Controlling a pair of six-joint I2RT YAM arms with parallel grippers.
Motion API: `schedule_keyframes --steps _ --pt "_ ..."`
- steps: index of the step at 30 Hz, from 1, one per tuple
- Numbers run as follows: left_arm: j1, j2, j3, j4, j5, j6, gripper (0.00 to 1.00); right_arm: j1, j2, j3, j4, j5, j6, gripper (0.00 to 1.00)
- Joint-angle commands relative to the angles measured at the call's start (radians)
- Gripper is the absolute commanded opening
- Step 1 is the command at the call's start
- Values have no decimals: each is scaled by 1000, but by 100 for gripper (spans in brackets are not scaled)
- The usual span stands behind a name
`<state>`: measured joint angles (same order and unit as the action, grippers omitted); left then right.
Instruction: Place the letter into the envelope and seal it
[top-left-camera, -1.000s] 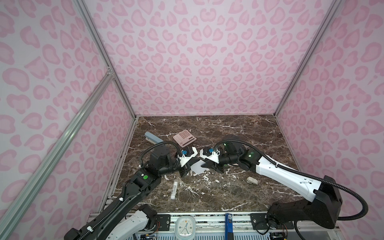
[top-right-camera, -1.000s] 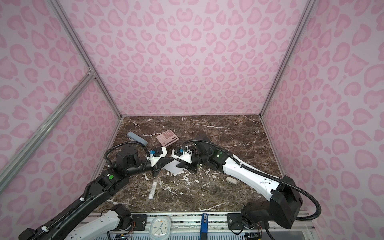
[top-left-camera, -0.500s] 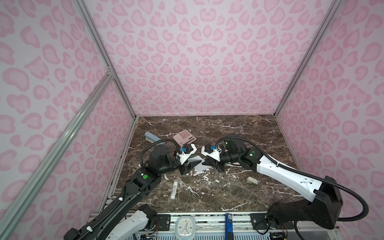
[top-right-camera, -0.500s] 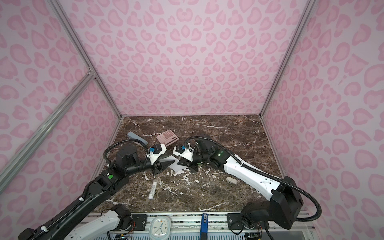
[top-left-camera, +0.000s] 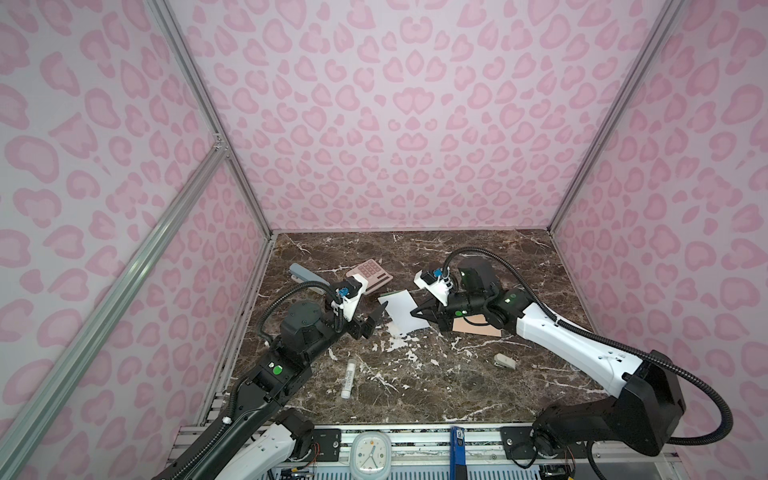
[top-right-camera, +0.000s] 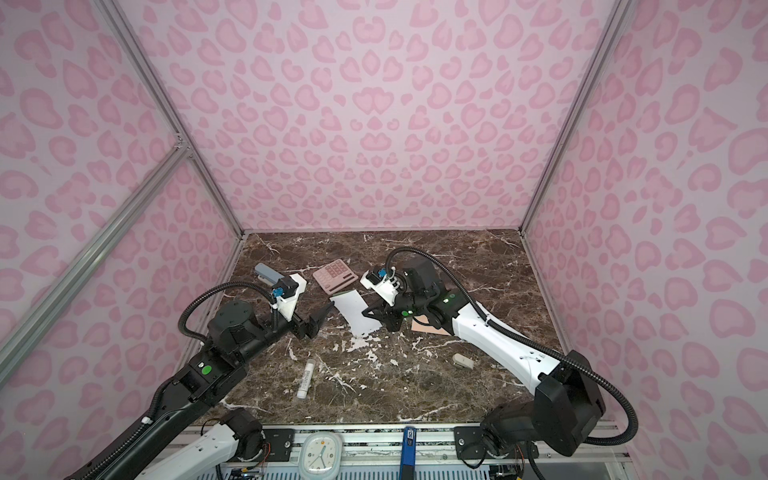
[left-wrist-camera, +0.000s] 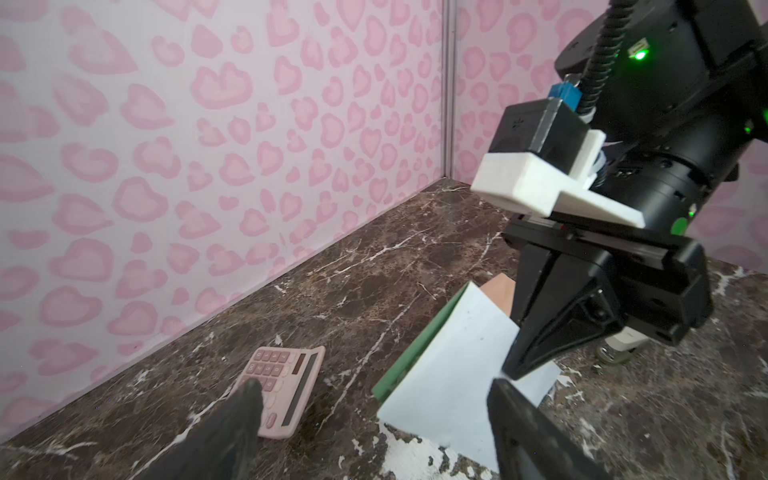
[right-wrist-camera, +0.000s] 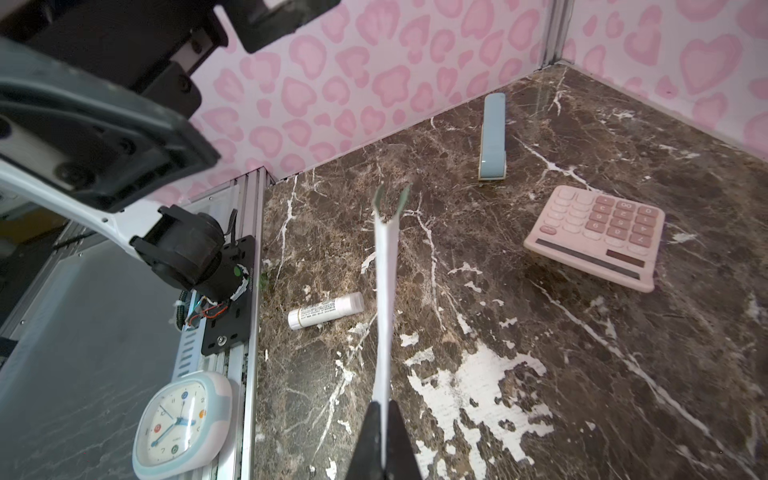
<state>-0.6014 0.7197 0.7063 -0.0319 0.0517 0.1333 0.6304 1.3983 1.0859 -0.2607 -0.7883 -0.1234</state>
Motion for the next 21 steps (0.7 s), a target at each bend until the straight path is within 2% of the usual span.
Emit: schedule_keyframes --steps 1,11,17,21 --pt "2 -32 -32 69 -100 -14 87 -21 3 5 66 -36 103 0" --pt "3 -50 -109 99 33 -41 89 -38 -19 4 110 -38 134 0" --pt "6 -52 -140 136 26 -75 90 -39 1 -13 179 4 217 0" --pt "7 -62 -136 129 -29 -108 91 -38 67 -9 227 82 363 0"
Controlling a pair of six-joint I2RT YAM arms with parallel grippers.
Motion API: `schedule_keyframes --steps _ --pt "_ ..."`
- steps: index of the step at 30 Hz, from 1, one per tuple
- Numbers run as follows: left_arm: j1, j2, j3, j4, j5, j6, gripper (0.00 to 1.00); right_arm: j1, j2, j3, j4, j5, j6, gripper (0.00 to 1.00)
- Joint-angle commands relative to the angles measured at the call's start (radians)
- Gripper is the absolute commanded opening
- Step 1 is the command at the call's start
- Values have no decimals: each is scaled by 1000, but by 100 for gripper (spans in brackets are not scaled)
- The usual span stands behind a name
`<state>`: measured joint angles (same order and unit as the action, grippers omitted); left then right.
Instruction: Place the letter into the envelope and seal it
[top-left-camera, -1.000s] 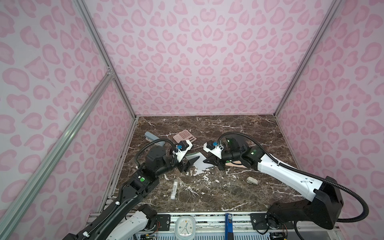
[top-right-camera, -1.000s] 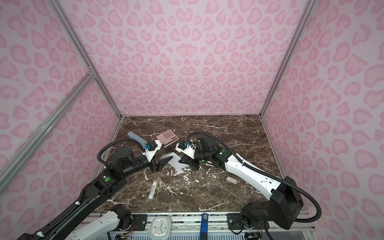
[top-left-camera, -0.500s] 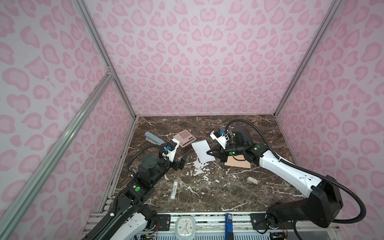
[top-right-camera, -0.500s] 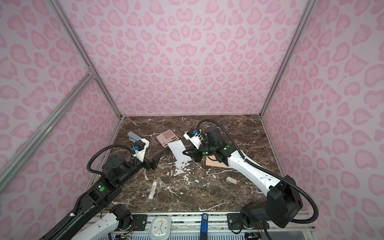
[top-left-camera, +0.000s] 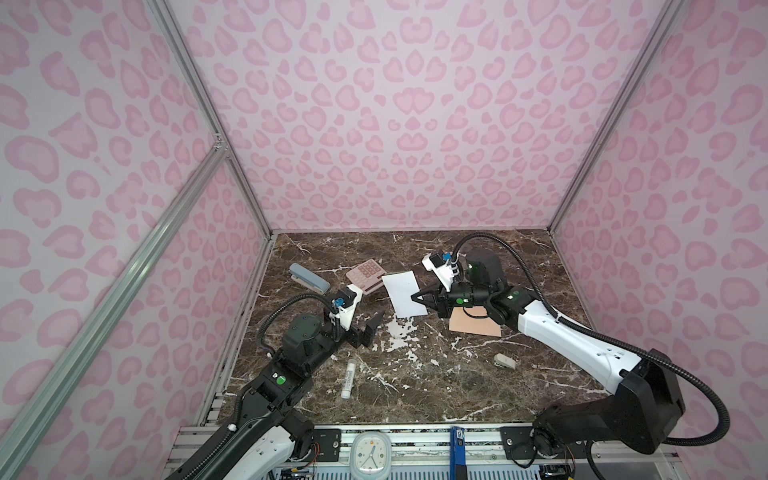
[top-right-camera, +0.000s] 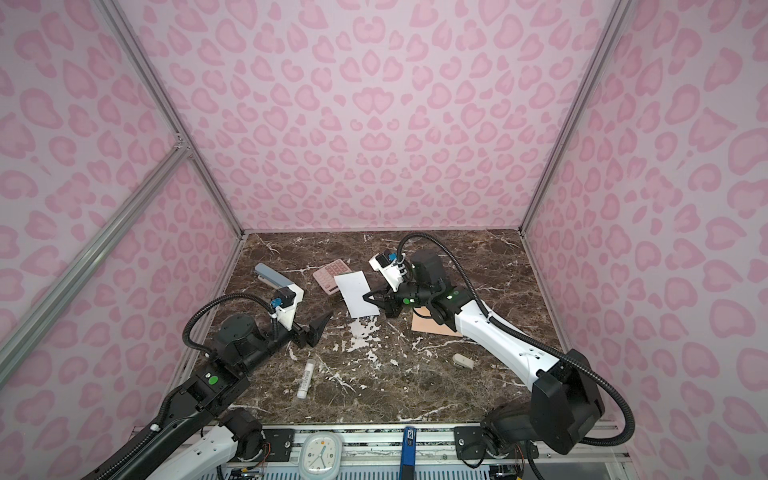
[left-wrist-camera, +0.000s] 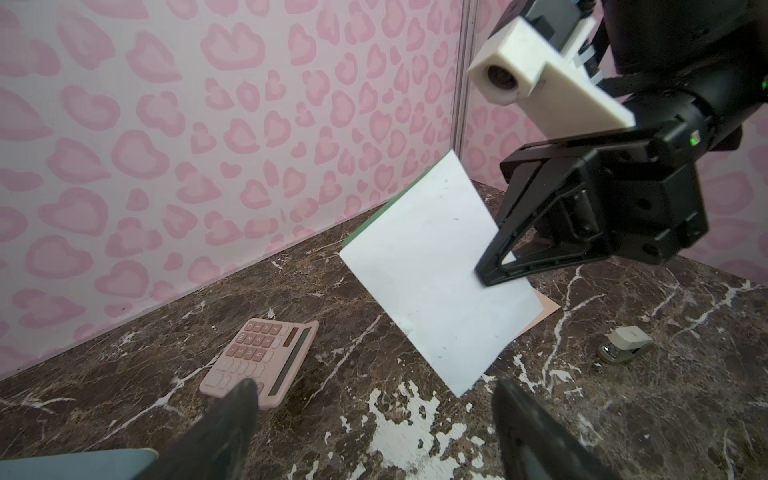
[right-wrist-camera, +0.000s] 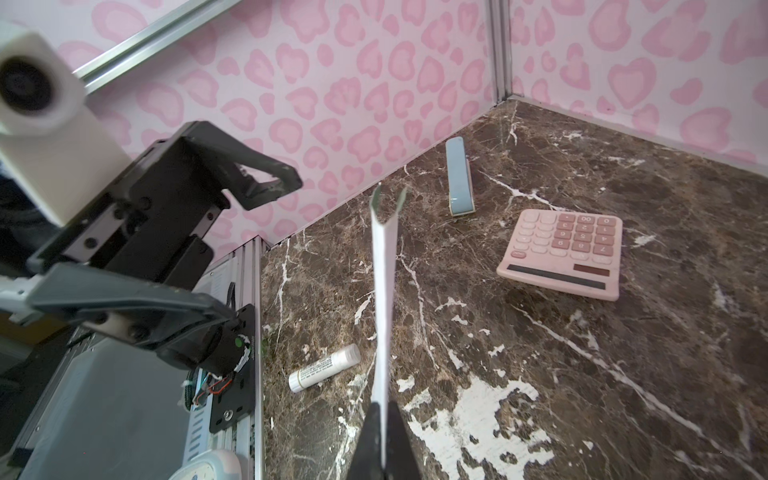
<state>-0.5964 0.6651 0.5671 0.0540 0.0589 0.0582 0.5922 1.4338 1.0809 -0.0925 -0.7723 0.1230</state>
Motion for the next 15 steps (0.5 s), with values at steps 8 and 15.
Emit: schedule_keyframes --steps 8,15 --pt "3 -77 2 -19 -158 -61 95 24 184 5 124 170 427 0" --pt "3 -122 -18 -47 -181 -70 95 100 288 -2 186 239 558 1"
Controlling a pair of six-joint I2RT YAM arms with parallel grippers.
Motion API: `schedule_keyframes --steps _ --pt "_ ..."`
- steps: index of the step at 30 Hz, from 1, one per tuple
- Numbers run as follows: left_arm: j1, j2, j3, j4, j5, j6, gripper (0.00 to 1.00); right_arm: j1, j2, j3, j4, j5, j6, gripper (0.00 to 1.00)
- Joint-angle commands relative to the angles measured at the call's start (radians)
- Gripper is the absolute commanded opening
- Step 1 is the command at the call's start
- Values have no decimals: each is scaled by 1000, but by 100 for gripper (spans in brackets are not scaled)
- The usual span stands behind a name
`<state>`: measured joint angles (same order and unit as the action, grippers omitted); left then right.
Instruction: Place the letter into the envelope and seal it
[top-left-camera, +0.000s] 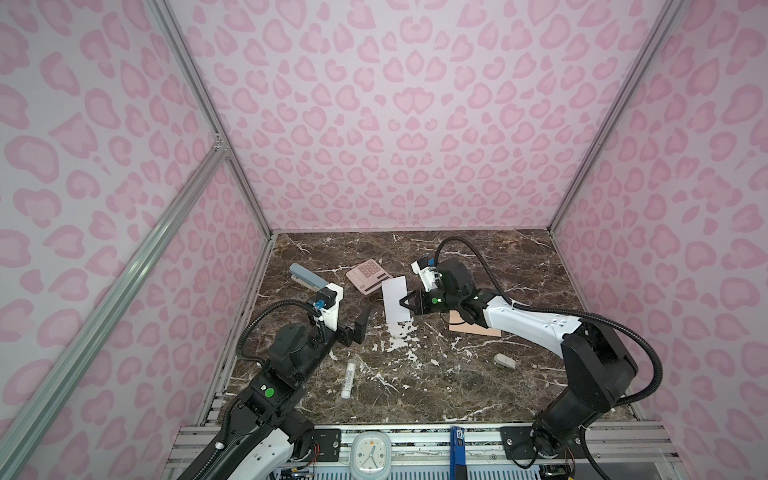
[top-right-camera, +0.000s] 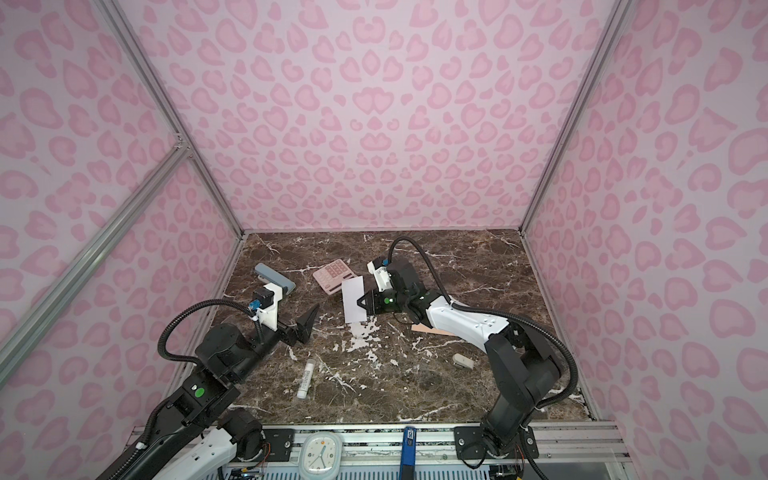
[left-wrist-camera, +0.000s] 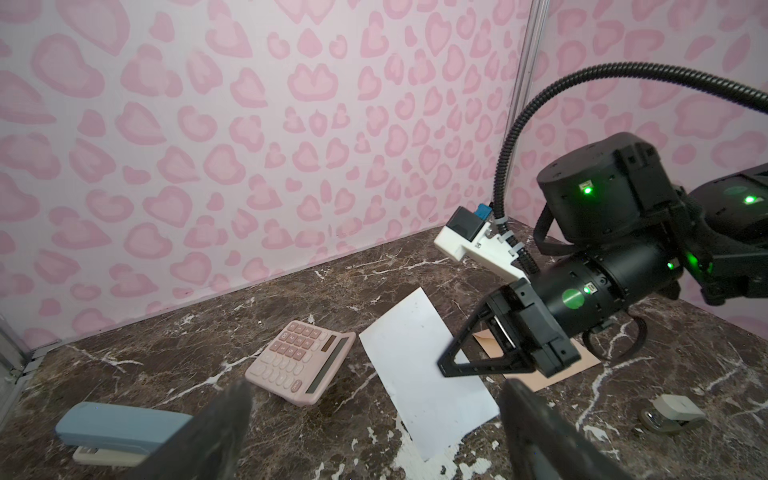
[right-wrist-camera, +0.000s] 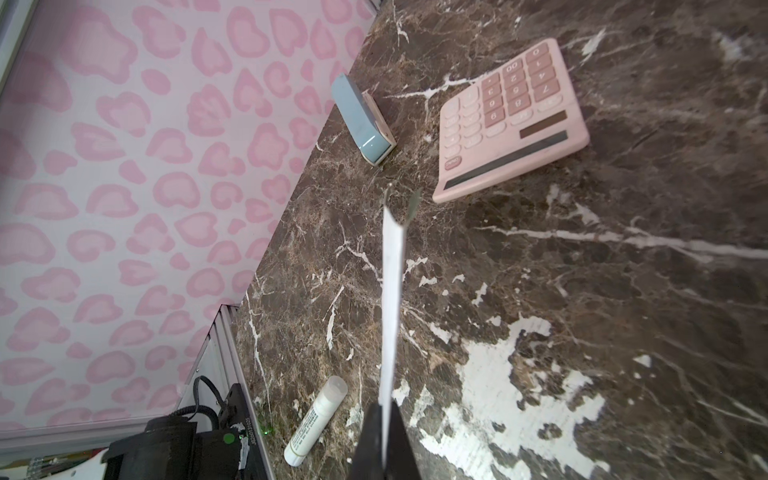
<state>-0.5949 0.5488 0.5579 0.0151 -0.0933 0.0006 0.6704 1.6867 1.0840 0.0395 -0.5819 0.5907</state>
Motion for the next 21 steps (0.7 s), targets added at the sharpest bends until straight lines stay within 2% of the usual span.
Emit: schedule_keyframes --steps 1,11,21 --pt "1 -9 -11 -9 -30 -14 95 31 53 -4 64 56 110 1" --pt "1 -22 -21 -23 -42 -17 95 105 215 -36 214 93 314 1" --pt "1 -28 -33 -25 -48 -17 95 113 322 -3 149 128 321 4"
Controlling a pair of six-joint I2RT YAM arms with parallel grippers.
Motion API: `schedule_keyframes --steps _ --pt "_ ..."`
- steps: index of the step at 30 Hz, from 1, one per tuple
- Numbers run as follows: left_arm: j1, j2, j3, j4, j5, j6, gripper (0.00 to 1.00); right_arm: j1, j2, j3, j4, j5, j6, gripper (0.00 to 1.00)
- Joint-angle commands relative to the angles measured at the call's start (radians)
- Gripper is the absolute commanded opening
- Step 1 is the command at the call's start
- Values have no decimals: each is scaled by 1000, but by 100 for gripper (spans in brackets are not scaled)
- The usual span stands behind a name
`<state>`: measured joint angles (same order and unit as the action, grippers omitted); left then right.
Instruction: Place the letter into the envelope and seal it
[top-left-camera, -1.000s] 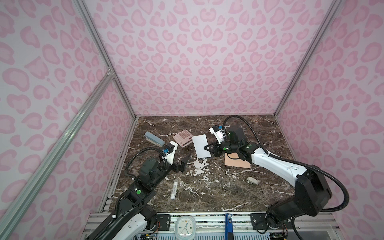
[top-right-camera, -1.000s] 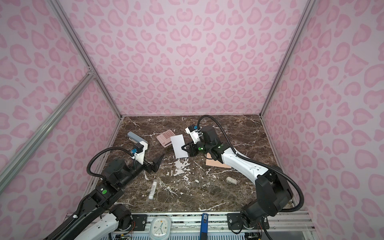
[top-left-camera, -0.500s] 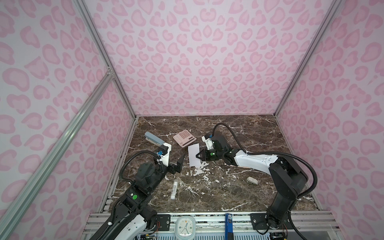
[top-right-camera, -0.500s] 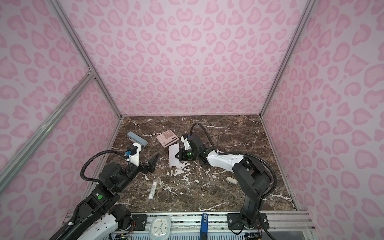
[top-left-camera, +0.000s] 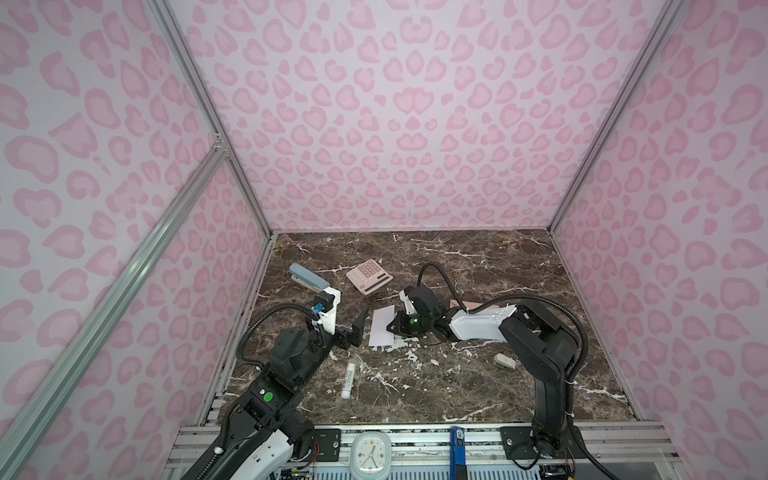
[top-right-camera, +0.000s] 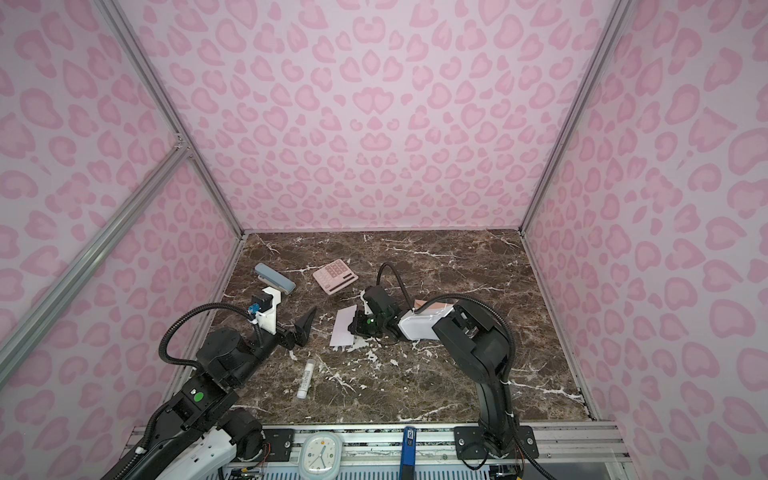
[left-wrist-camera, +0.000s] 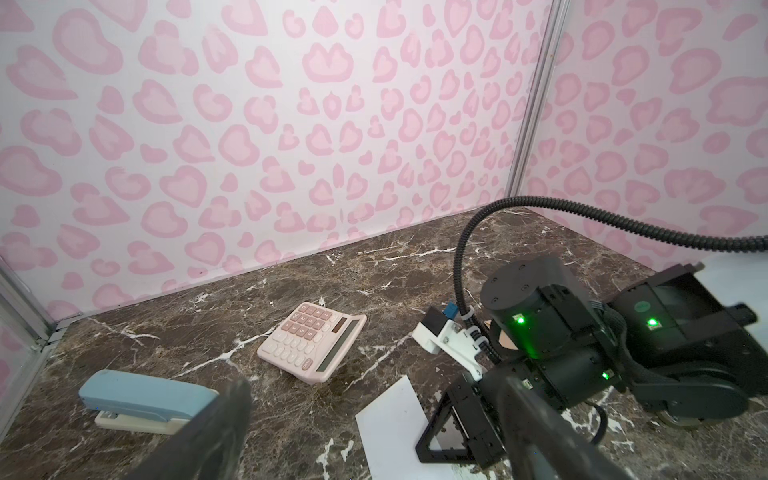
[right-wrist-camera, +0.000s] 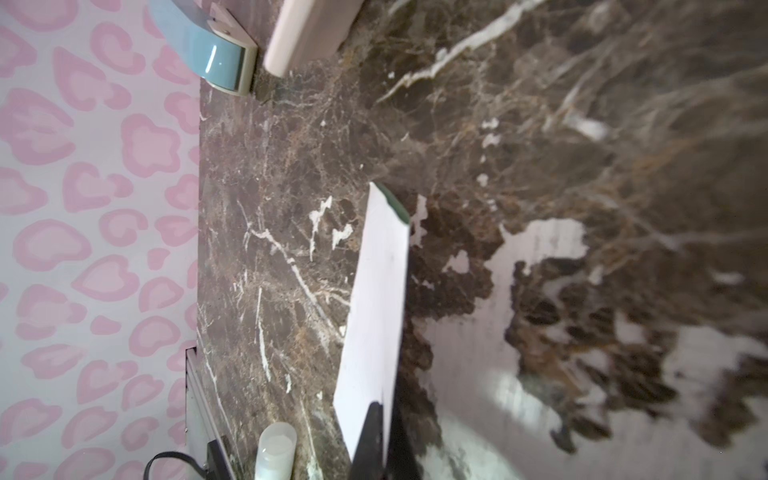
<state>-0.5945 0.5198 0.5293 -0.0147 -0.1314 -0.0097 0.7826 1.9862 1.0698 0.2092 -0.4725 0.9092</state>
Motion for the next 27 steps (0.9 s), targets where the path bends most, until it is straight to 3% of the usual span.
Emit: schedule_keyframes --steps 1,16,27 --pt "1 1 -6 7 -8 -7 95 2 30 16 -31 18 -3 5" --pt "1 21 -11 18 -2 -10 95 15 33 62 -173 112 -68 40" --pt "1 28 -12 25 -1 -10 95 16 -12 74 -285 192 -124 54"
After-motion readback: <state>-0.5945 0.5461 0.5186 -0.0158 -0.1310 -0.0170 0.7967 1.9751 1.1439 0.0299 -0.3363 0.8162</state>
